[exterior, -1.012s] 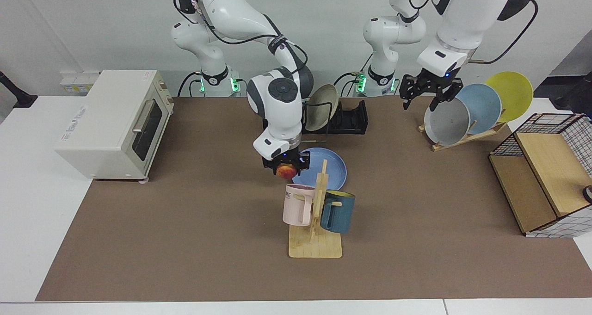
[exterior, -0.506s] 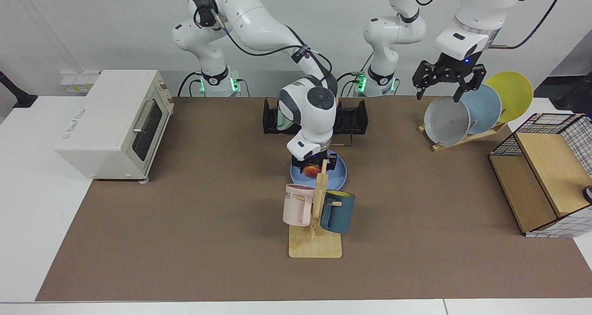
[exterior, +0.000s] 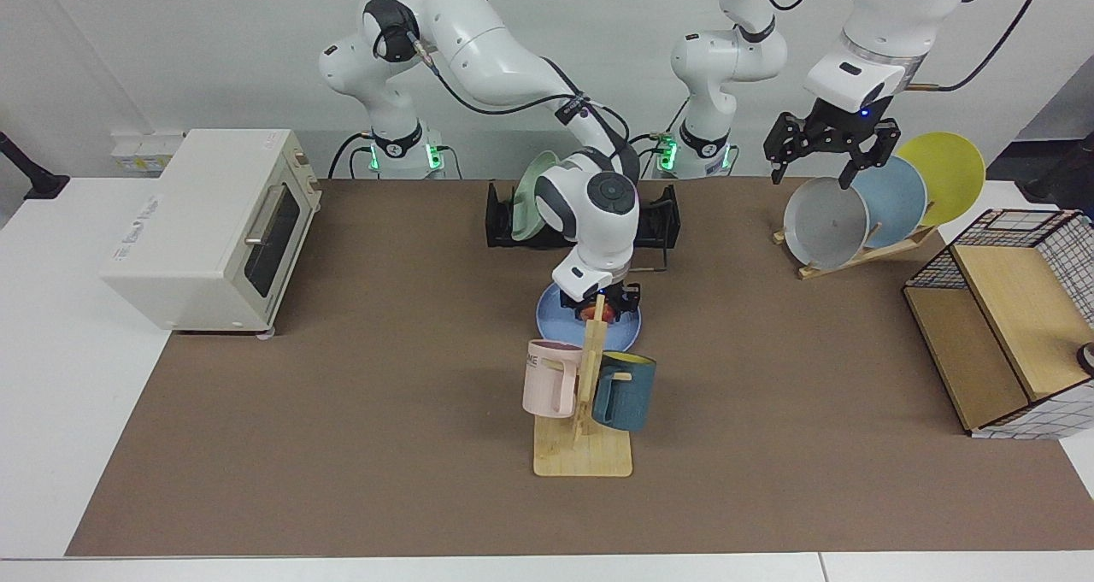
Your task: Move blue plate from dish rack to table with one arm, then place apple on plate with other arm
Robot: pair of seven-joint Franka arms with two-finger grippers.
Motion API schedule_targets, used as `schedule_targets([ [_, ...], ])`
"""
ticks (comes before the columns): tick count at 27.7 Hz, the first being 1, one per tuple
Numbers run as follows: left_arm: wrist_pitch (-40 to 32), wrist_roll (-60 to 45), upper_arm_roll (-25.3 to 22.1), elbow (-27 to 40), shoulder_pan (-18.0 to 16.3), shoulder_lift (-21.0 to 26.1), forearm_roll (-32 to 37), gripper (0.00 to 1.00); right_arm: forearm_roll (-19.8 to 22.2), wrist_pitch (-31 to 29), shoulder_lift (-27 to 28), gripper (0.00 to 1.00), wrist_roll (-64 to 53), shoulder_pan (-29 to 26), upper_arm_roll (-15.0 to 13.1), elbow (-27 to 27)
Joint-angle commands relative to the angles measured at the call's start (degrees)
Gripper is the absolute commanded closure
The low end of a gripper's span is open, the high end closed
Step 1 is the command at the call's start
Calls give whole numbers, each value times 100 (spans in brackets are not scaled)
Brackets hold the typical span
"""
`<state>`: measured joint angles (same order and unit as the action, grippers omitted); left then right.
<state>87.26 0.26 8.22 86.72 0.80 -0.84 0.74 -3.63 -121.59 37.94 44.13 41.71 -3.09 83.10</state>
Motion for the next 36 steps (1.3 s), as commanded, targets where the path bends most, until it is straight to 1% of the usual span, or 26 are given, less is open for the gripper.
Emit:
schedule_targets([
  [1, -481, 27, 22, -120, -45, 22, 41, 0, -67, 162, 3, 0, 114, 31, -68, -110],
  [3, -718, 18, 13, -129, -45, -30, 41, 0, -50, 276, -137, 0, 79, -39, -86, -119],
  [8, -772, 27, -65, -129, -54, -136, 58, 0, -24, 636, -541, 0, -96, -329, -113, -163],
  [13, -763, 9, -180, -120, -54, -136, 41, 0, -41, 672, -1007, 0, -720, -716, -121, -128],
  [15, -781, 0, -180, -111, -54, -136, 32, 0, -32, 663, -1183, 0, -1080, -988, -121, -93],
  [17, -781, 9, -189, -120, -97, -136, 23, 0, -15, 663, -1385, 0, -1553, -1339, -121, 73],
  [20, -790, 18, -171, -129, -106, -136, 23, 0, -32, 654, -1631, 0, -2266, -1726, -113, 268],
  [24, -772, 18, -189, -129, -115, -136, 23, 0, 20, 742, -1799, 0, -2733, -2122, -148, 329],
  [28, -772, 18, -215, -129, -133, -136, 32, 0, 213, 742, -2045, 0, -3619, -2614, -148, 627],
  [32, -772, 18, -207, -129, -133, -136, 32, 0, 214, 742, -2326, 0, -4420, -3176, -148, 926],
  [36, -764, 18, -206, -129, -124, -136, 32, 0, 214, 777, -2563, 0, -5132, -3625, -139, 1015],
])
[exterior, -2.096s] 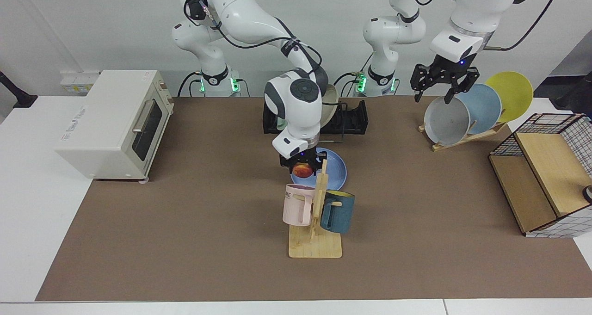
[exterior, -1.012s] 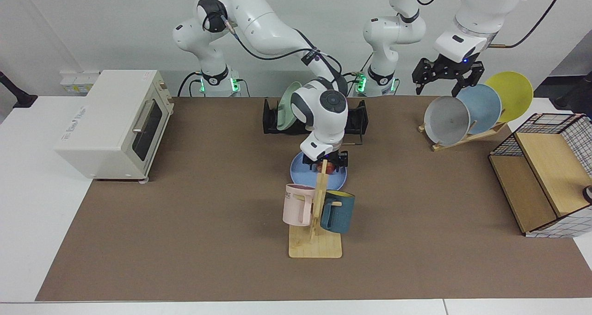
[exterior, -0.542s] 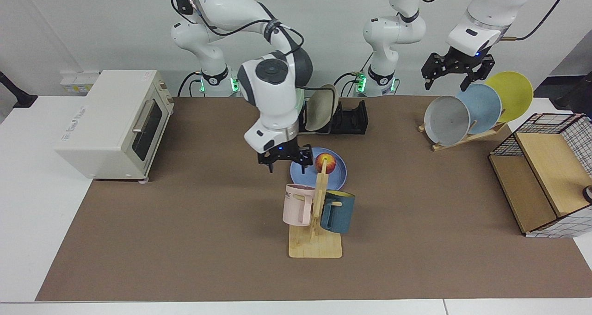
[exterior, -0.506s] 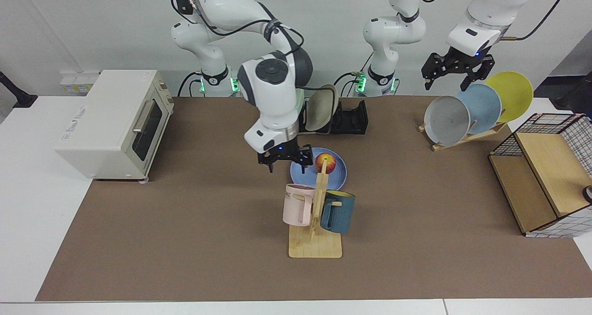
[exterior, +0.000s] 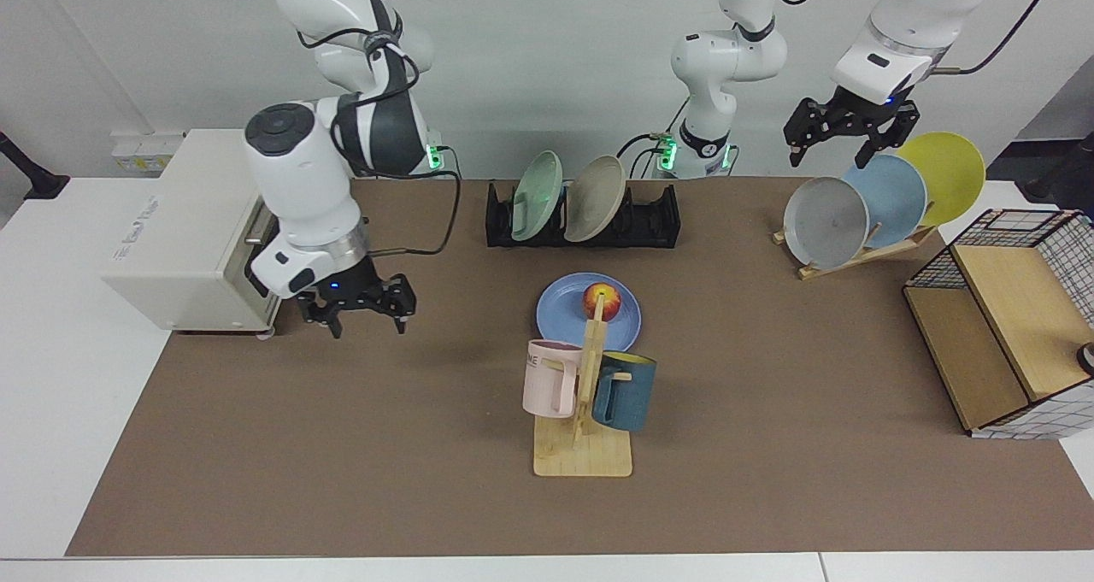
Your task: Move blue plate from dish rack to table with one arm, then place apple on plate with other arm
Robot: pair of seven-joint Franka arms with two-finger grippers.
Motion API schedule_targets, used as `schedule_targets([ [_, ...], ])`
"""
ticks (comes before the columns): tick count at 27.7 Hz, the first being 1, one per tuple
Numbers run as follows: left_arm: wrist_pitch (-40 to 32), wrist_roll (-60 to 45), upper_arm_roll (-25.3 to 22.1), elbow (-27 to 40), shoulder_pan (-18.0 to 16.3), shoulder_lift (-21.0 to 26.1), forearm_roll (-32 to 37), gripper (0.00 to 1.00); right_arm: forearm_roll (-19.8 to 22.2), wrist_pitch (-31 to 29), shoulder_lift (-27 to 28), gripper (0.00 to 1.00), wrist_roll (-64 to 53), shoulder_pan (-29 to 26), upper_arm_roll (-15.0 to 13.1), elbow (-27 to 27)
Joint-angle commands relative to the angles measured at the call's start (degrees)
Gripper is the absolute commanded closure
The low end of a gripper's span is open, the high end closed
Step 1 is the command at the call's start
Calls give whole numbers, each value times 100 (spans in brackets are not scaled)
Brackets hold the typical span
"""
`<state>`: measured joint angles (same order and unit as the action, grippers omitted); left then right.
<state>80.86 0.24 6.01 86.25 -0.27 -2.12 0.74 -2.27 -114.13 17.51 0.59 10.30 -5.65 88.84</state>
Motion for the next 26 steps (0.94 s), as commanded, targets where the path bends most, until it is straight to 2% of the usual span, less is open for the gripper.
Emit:
schedule_targets([
  [1, -132, 20, 15, -82, -17, -8, 32, 0, 78, 57, -607, 0, -902, -555, 117, 468],
  [9, -132, 20, 15, -82, -26, -8, 32, 0, 60, 1102, -1363, 0, -921, -784, 108, 477],
  [14, -132, 20, 15, -82, -26, -8, 32, 0, 34, 1875, -1391, 0, -851, -819, 108, 117],
  [26, -132, 20, 15, -82, -26, -8, 32, 0, 78, 1982, -1408, 0, -657, -810, 108, 134],
])
